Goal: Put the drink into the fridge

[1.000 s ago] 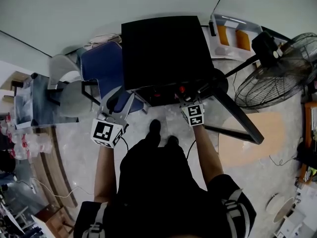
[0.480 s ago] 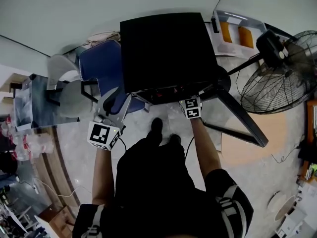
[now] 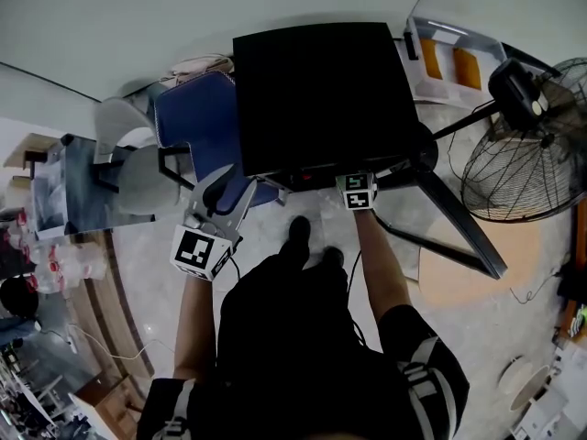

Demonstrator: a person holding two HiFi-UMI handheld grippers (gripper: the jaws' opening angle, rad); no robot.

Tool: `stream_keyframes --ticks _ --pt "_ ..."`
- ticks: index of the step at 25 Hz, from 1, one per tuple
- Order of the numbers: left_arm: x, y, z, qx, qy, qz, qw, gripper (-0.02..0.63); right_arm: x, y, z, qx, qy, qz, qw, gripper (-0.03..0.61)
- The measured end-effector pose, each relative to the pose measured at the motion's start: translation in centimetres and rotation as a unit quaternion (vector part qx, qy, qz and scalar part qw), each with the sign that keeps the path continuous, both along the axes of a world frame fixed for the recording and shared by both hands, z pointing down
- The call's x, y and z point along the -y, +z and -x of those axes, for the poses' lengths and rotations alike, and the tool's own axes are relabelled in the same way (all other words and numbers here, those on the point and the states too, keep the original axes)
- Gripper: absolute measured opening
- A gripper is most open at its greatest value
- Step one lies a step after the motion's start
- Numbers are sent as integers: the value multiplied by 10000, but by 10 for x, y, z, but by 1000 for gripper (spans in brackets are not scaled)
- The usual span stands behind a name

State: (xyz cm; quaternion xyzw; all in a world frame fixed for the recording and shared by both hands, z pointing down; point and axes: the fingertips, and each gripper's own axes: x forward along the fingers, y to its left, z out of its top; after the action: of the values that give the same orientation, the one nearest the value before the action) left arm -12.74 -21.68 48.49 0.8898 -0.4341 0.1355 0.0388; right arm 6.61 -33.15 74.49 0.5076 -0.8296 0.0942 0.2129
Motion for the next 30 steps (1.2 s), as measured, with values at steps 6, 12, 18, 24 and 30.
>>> stream_keyframes --ticks 6,12,18,24,30 --pt "-2 3 7 149 -41 277 9995 150 6 -3 10 119 -44 -106 9999 135" --pt "2 -5 14 -36 -86 4 10000 150 3 8 0 189 173 -25 9997 137" --pt "-3 -7 18 -132 -132 -101 9998 150 1 19 -5 2 172 119 9998 139" --pt "-12 -3 28 -15 -134 -55 9999 150 -1 17 -3 -209 -90 41 9997 152" --pt "-9 -8 30 -133 -205 -100 9997 149 -7 20 -11 -298 1 125 9995 153"
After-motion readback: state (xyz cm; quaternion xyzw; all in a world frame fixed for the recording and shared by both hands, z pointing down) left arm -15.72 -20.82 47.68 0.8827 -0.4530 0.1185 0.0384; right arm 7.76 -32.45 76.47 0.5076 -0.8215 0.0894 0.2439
